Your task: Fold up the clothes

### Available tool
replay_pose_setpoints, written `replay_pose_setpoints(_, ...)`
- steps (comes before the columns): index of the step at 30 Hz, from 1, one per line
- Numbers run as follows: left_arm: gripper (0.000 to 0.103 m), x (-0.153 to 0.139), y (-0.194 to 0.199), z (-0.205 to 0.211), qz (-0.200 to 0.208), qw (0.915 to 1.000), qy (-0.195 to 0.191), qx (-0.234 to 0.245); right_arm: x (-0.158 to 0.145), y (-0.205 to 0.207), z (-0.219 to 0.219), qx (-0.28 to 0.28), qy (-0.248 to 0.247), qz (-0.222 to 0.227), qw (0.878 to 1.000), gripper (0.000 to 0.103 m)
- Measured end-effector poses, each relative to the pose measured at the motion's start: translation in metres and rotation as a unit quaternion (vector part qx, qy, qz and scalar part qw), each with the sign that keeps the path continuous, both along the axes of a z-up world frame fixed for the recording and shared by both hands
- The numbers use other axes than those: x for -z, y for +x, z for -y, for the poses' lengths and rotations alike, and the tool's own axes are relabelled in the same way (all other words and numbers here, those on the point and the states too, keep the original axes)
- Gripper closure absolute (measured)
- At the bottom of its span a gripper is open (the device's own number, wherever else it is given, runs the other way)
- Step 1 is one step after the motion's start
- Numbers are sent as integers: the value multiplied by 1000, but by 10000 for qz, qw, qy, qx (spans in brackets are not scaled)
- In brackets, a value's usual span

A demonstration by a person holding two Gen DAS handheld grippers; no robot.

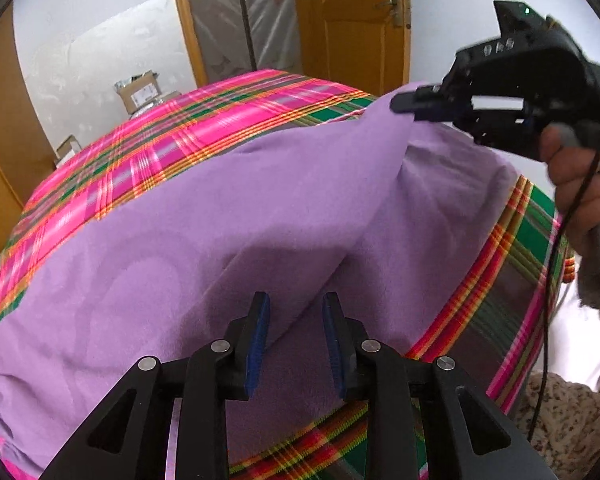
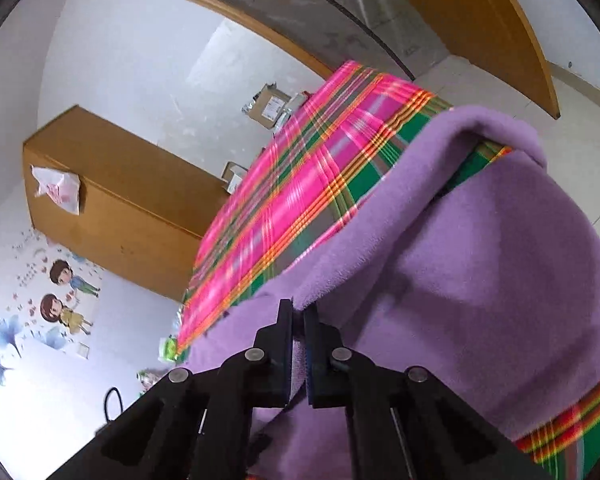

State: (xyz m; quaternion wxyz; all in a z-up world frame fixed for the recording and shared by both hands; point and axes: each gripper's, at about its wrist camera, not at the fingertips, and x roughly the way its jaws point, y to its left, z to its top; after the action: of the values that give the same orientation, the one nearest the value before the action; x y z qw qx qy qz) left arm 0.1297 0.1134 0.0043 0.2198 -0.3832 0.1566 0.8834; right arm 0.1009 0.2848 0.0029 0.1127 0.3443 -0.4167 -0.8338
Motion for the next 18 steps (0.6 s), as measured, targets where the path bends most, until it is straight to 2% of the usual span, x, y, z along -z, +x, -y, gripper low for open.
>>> replay_pose_setpoints(7,75,-3,0,-9,-244,9996,-157,-53,-9,11,-4,62,-204,-123,9997,98)
replay_pose_setpoints(9,75,-4,0,-10,-256,9996,-90,-9,-4,13,-5,64,-256,-68,9996,98)
replay_pose_setpoints(12,95,-9,2,-5,-249,9995,196,80,4,15,-8,69,-319,-16,9995,98)
replay_pose_setpoints(18,98,-25,4,7,-341,9976,599,5,10,21,-14,136,-378,-7,9992,98)
